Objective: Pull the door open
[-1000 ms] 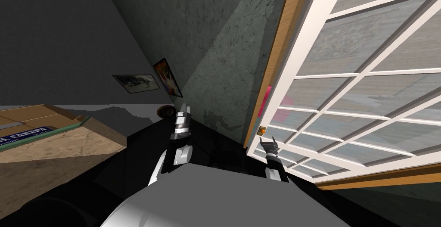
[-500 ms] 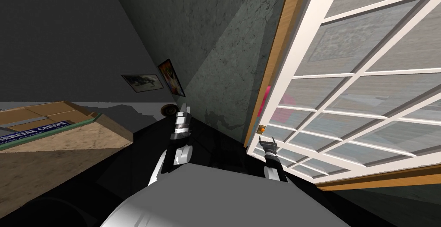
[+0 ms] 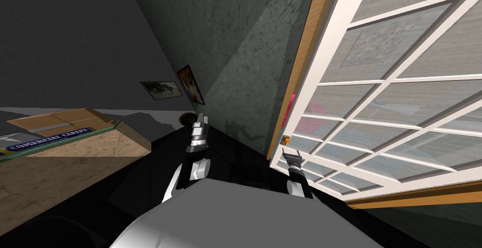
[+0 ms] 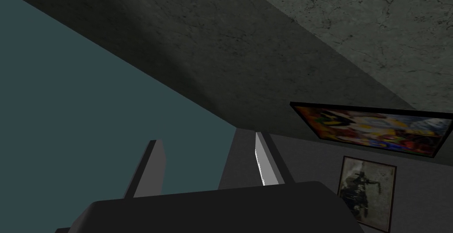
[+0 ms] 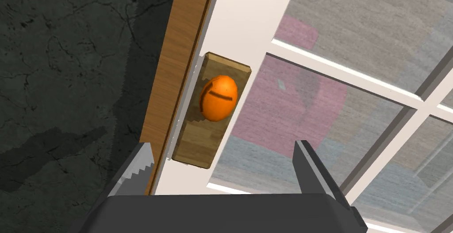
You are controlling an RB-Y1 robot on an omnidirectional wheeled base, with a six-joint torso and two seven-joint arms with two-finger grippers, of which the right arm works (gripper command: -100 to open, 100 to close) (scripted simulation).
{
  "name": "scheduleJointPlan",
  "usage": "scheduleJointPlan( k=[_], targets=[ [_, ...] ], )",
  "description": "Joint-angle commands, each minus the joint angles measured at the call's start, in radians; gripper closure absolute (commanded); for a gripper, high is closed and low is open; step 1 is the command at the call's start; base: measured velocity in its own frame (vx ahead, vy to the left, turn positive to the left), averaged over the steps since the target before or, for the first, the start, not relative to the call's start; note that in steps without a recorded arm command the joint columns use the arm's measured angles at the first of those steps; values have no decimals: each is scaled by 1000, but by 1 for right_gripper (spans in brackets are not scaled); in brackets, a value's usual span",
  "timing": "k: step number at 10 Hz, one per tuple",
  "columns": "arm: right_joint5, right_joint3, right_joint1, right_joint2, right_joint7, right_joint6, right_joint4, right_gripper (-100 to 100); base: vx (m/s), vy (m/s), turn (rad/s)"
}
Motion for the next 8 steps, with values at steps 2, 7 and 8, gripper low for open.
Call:
scheduleJointPlan(
  k=[2,7,8],
  targets=[
    [-21,7,-2,4,-63,6,-3,-100,-63,-19,57],
    [-67,21,-7,12,-196,19,-11,-100,-50,-14,43],
    [-76,24,-8,14,-223,22,-13,-100,-60,-20,60]
  ],
)
